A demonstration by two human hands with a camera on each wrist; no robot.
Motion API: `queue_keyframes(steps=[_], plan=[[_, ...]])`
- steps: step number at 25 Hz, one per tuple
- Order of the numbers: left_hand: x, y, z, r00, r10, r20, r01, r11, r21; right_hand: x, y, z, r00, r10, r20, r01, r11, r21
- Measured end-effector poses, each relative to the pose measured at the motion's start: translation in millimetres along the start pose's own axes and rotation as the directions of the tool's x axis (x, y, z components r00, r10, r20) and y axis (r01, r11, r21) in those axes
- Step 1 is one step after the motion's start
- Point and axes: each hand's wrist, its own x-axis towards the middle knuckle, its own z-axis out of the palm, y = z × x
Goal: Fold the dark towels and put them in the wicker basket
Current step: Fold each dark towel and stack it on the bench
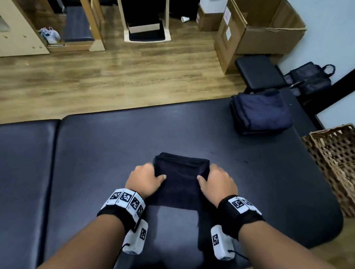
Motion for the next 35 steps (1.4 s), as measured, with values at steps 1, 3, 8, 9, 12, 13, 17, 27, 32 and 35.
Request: queue_keyframes(steps=[1, 3, 8, 9, 12, 13, 17, 27, 32, 35], plan=[[2, 1, -1, 1.000, 0.011, -0.019, -0.012, 0.999, -0.035, 4, -2, 0, 1.000, 0.005, -0.015, -0.004, 0.999, 0.046], [5, 2, -4, 0.996, 0.056, -0.065, -0.063, 0.991, -0.114, 18, -6, -3, 0.998, 0.026, -0.053, -0.020, 0.992, 0.124], [13, -2, -2, 1.000, -0.019, -0.007, 0.018, 0.995, -0.093, 33, -12, -4, 0.985, 0.173, 0.007, -0.173, 0.982, 0.081], [13, -3, 0, 0.999, -0.025, 0.033, 0.027, 0.998, -0.062, 29, -13, -2, 0.982, 0.185, 0.032, -0.186, 0.980, 0.067], [13, 0, 1, 0.997, -0.007, 0.076, 0.009, 1.000, -0.019, 16, -14, 1, 0.970, 0.215, 0.109, -0.229, 0.964, 0.137], [14, 1, 0, 0.997, -0.010, 0.076, 0.012, 0.999, -0.031, 14, -13, 3, 0.965, 0.225, 0.134, -0.249, 0.949, 0.194], [13, 6, 2, 0.995, -0.044, 0.087, 0.058, 0.985, -0.161, 14, 0, 4, 0.958, 0.228, 0.176, -0.277, 0.894, 0.352], [2, 116, 29, 0.999, -0.036, 0.005, 0.033, 0.821, -0.570, 60, 94, -58, 0.999, 0.038, 0.022, -0.044, 0.858, 0.512], [23, 216, 23, 0.995, -0.063, -0.083, -0.010, 0.733, -0.680, 121, 159, -137, 0.992, -0.100, -0.081, 0.128, 0.800, 0.586], [40, 287, 7, 0.983, -0.084, -0.165, -0.065, 0.677, -0.733, 169, 185, -190, 0.982, -0.126, -0.143, 0.188, 0.759, 0.624]])
